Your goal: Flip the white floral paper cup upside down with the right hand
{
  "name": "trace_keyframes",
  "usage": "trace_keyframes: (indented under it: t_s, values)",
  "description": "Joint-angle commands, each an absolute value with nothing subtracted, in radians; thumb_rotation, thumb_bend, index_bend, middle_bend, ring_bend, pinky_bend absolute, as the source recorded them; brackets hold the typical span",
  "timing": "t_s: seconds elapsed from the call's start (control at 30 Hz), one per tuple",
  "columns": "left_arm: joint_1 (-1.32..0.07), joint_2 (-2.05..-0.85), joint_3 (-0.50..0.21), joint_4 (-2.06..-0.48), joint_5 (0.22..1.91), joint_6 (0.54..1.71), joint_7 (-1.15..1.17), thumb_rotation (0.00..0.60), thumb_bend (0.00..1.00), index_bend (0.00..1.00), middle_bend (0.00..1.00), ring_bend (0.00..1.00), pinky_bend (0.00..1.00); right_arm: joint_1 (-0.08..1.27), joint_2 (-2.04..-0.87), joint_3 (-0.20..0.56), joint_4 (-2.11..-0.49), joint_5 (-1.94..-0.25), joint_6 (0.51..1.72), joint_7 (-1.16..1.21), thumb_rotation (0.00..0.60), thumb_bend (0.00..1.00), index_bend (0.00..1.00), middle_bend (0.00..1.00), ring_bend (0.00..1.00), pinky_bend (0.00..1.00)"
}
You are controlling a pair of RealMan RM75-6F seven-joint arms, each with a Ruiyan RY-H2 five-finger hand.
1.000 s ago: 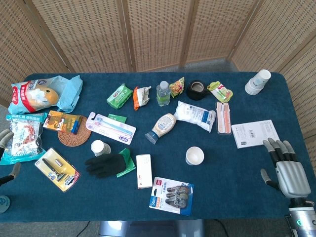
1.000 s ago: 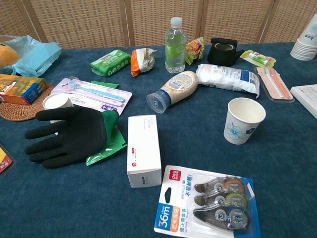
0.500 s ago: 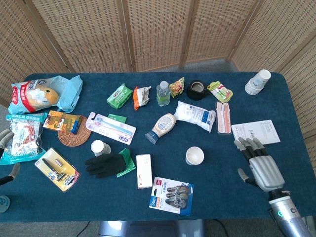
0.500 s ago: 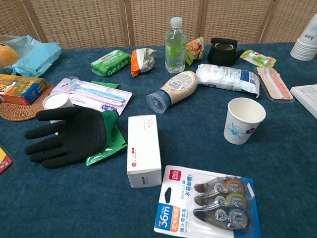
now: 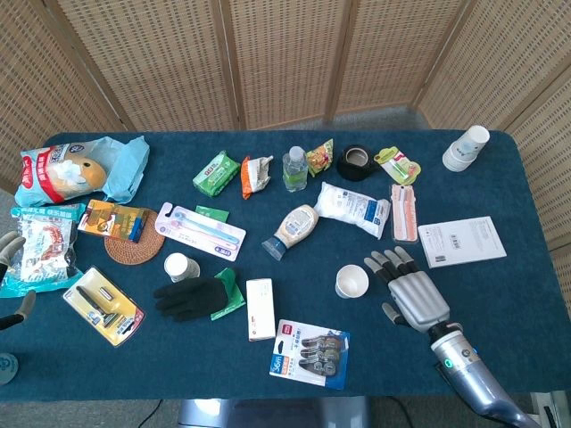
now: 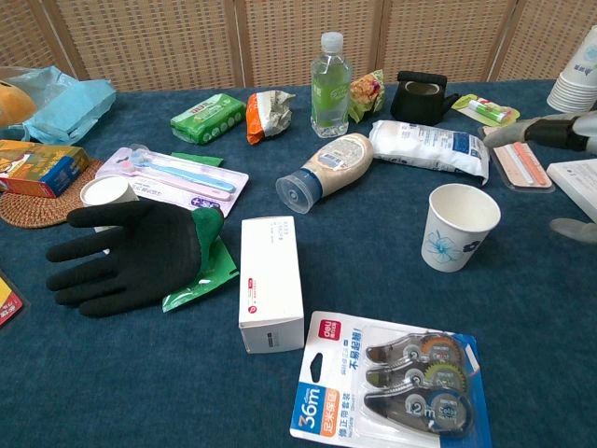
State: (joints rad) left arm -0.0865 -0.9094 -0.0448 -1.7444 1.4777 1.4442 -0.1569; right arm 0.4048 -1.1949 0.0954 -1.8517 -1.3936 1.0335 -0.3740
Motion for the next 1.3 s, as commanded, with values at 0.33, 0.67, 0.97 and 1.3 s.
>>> trace_keyframes:
  t_s: [0.33,0.67,0.97,1.3]
  values:
    - [-0.104,-0.924,-0.051,-1.724,1.474,1.425,-0.171,0.600,0.47,0.03,0.07,0.02,0.00,0.496,-1.275,0.100,-1.867,-1.234,0.973,-0.556,0.600,0.42,0.00,0.00,0.00,0.00]
    - [-0.104,-0.933,-0.050,-1.701,1.466,1.420,-0.194,0.600,0.47,0.03,0.07,0.02,0.00,0.550,-1.305,0.090,-1.890,-1.142,0.972,-0.660,0.600,0.42,0.00,0.00,0.00,0.00]
    - [-0.101,-0.941,-0.050,-1.670,1.455,1.415,-0.224,0.600,0.47,0.03,0.06,0.02,0.00,0.607,-1.324,0.084,-1.883,-1.067,0.960,-0.716,0.600,0.42,0.00,0.00,0.00,0.00]
    - [-0.098,-0.949,-0.051,-1.654,1.448,1.418,-0.238,0.600,0.47,0.03,0.06,0.02,0.00,0.644,-1.327,0.072,-1.857,-1.030,0.957,-0.713,0.600,0.42,0.00,0.00,0.00,0.15]
